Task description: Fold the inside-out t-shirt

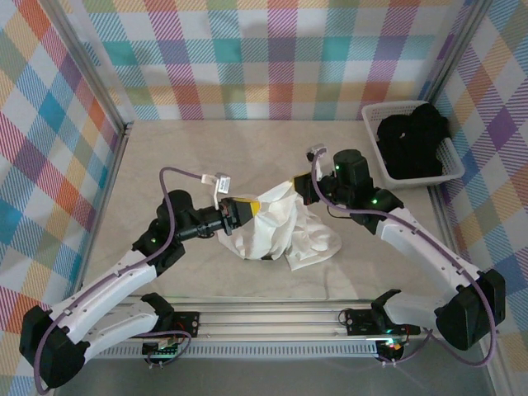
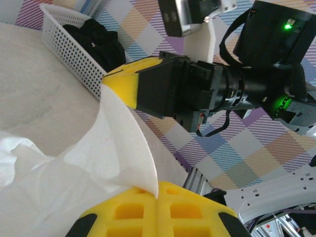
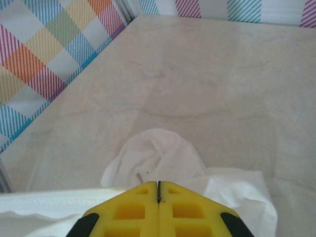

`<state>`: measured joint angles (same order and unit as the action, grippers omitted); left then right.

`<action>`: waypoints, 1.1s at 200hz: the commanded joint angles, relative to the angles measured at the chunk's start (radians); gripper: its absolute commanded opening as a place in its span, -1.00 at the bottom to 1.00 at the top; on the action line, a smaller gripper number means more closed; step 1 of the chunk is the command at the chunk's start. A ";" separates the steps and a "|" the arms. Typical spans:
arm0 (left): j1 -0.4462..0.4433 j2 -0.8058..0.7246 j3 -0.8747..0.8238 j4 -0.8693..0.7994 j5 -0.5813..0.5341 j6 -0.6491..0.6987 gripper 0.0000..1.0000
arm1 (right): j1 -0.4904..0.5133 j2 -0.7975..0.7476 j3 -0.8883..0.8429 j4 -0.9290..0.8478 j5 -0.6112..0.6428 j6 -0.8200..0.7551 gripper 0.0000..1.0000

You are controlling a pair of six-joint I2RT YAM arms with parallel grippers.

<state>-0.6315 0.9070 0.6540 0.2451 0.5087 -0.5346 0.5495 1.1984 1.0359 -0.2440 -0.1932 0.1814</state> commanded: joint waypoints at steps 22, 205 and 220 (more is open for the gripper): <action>0.012 -0.030 -0.037 -0.079 -0.095 0.058 -1.00 | -0.003 0.026 0.057 -0.071 -0.002 -0.062 -1.00; 0.003 0.152 0.091 -0.589 -0.525 0.033 -0.43 | 0.080 0.226 0.051 0.199 -0.231 0.162 -1.00; -0.017 0.156 0.100 -0.602 -0.529 0.013 -0.29 | 0.087 0.229 0.049 0.209 -0.225 0.171 -1.00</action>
<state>-0.6243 1.0630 0.7143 -0.3164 -0.0242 -0.4896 0.6228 1.4174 1.0885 -0.1040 -0.4061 0.3149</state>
